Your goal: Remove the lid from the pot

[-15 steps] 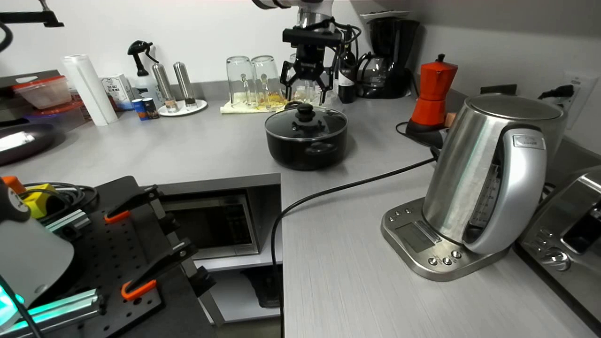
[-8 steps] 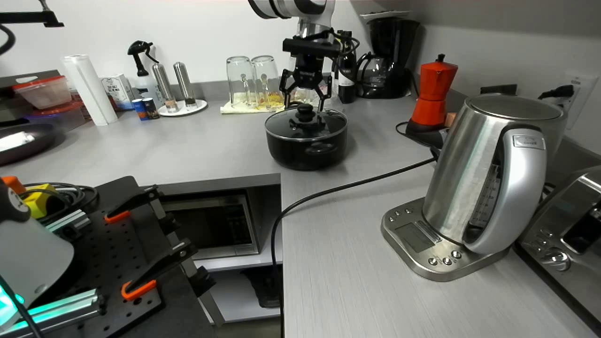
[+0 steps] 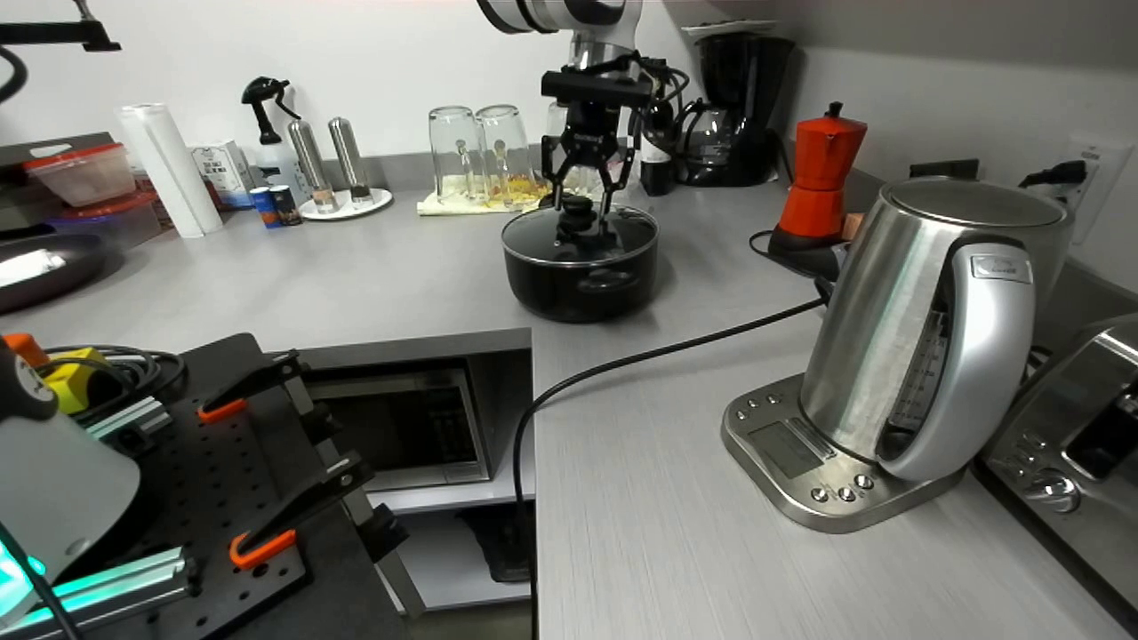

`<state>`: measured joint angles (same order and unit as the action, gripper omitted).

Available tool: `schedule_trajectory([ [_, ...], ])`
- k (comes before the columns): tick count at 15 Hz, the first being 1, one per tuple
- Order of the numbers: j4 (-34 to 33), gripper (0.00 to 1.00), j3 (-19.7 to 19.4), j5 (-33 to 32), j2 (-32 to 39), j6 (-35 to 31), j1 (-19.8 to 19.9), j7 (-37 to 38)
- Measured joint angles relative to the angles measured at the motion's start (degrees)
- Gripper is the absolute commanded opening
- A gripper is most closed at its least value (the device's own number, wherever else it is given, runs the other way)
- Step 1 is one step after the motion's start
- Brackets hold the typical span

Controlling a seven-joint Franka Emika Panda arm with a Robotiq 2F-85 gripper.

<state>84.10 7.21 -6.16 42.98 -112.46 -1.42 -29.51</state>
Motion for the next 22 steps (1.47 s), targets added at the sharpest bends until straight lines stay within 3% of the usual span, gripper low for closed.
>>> schedule_trajectory([
  [4, -0.91, 0.25, 0.02, -0.02, -0.37, 0.08, -0.04, 0.0],
  [13, -0.24, 0.25, 0.03, -1.4, -2.69, 0.05, -0.62, 0.01],
  [22, 2.75, 0.25, 1.01, -6.2, -8.04, 0.24, -5.37, 0.04],
])
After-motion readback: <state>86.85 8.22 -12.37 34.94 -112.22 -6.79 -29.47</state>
